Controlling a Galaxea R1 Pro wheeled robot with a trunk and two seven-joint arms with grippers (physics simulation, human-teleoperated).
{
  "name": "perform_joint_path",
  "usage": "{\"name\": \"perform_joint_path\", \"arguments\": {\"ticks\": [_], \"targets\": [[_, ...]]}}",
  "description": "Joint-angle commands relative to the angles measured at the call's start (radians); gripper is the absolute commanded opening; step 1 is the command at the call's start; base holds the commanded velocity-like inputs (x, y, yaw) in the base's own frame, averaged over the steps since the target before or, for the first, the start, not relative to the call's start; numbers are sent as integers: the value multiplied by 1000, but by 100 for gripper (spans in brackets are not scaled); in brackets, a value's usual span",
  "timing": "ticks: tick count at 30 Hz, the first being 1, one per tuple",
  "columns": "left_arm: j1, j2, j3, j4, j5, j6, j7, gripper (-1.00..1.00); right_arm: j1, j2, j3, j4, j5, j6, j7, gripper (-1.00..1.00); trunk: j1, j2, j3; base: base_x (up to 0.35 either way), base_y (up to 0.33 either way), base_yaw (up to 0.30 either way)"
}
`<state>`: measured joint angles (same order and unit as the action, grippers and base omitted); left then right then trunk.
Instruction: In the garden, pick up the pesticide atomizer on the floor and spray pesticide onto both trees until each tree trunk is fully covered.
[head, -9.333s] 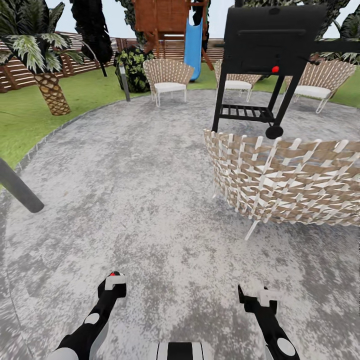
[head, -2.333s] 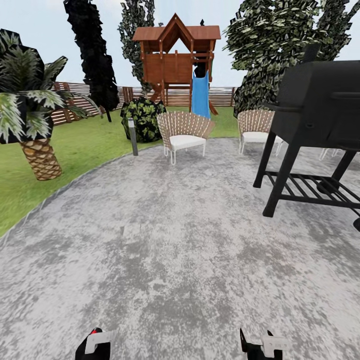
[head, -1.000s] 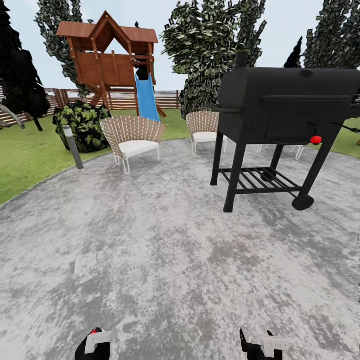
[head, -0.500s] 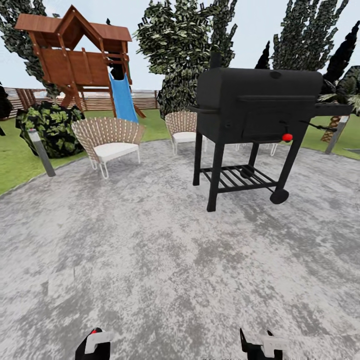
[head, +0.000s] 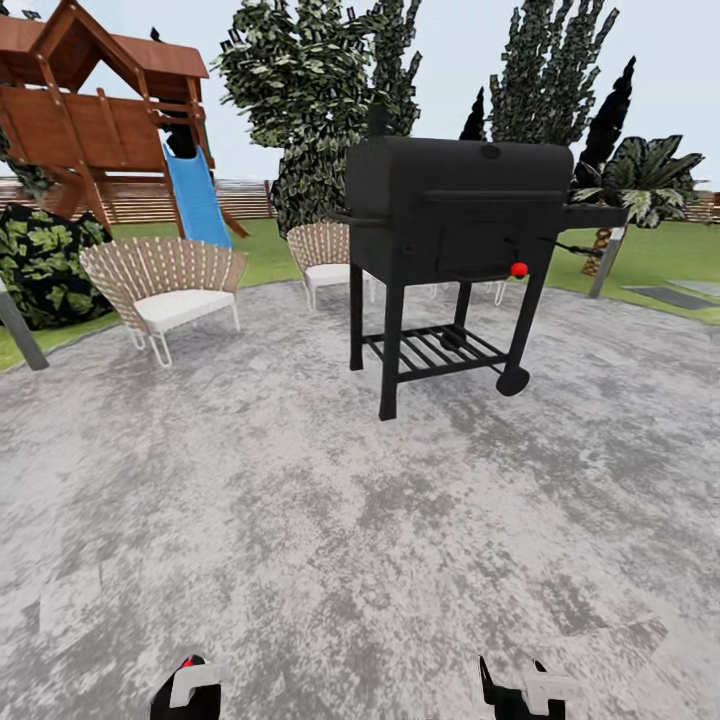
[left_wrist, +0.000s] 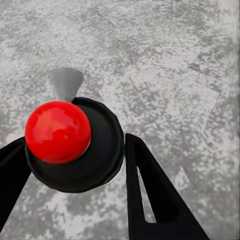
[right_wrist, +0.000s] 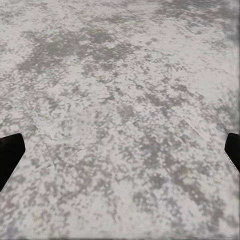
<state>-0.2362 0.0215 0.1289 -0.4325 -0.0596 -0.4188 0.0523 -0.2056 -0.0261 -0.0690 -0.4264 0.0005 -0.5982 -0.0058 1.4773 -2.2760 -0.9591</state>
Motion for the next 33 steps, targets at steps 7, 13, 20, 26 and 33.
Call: {"name": "perform_joint_path", "arguments": {"ticks": [7,13,20,26,33], "targets": [[0,0,0,0,1,0,0,-100,0,0,0,0,0,0,0,100,0,0,0,0,0,-264],[0,0,0,0,1,0,0,-100,0,0,0,0,0,0,1,100,0,0,0,0,0,-266],[0,0,0,0,1,0,0,-100,0,0,0,0,0,0,1,100,0,0,0,0,0,-271],[0,0,1,0,1,0,0,-100,0,0,0,0,0,0,1,100,0,0,0,41,127,-274],[0,0,1,0,1,0,0,-100,0,0,0,0,0,0,1,100,0,0,0,127,281,-281]]}}
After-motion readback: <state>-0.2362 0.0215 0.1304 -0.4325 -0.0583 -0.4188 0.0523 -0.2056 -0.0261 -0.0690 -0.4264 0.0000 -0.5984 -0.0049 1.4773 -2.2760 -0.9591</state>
